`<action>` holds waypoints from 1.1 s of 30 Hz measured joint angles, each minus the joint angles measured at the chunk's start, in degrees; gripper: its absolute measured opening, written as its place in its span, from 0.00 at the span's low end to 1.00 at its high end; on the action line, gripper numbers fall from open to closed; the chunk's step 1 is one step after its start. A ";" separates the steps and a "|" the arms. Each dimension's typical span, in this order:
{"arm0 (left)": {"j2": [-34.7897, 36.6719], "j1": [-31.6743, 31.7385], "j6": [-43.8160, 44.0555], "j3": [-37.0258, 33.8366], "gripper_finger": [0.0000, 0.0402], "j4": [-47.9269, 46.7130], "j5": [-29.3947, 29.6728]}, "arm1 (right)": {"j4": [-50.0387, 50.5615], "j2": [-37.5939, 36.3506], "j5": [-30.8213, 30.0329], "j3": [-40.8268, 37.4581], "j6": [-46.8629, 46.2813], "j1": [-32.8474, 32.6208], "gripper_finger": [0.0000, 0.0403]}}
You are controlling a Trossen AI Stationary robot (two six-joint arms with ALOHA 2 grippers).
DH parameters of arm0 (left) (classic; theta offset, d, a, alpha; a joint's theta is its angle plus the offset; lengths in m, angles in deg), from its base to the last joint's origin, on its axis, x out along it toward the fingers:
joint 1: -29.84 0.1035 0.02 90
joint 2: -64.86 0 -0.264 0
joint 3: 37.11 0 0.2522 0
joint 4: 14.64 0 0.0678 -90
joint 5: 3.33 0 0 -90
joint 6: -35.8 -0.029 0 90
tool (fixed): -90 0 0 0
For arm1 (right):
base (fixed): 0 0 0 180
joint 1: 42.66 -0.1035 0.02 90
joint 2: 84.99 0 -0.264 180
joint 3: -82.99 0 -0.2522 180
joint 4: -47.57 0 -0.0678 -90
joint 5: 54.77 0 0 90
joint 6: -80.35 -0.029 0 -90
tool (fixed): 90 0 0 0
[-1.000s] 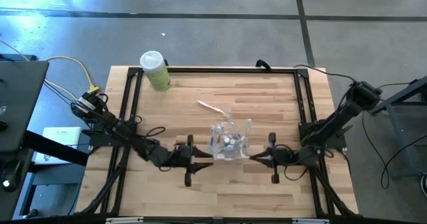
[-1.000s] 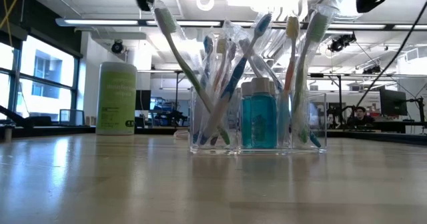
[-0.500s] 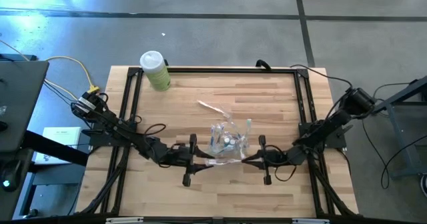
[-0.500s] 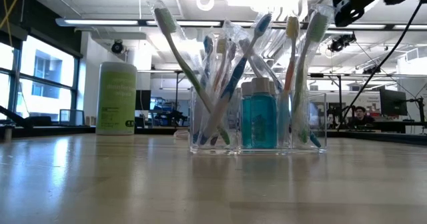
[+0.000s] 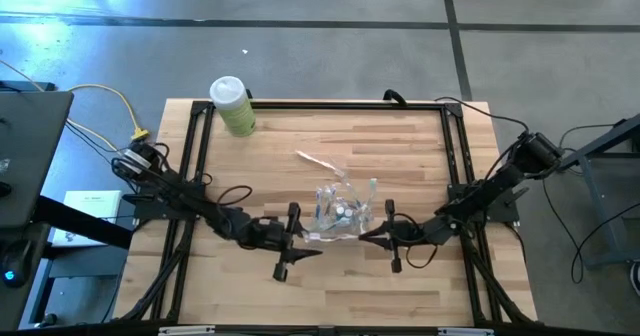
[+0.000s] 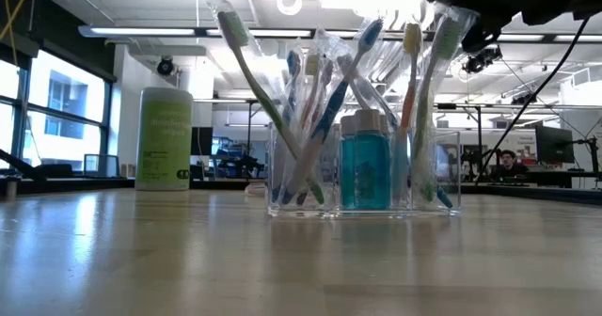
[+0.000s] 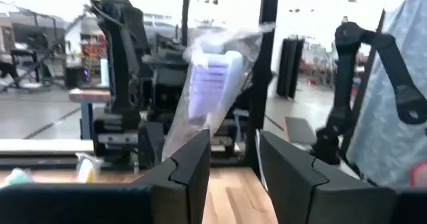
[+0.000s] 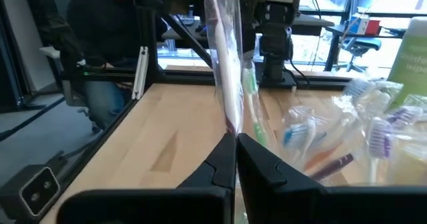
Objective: Pick & Place toothbrushing station
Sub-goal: Put the violet toothbrush into the transparent organizer
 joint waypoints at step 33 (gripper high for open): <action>-4.57 2.99 2.26 0.26 0.25 9.19 0.00 | 3.89 -0.04 4.60 0.02 -3.85 2.95 0.01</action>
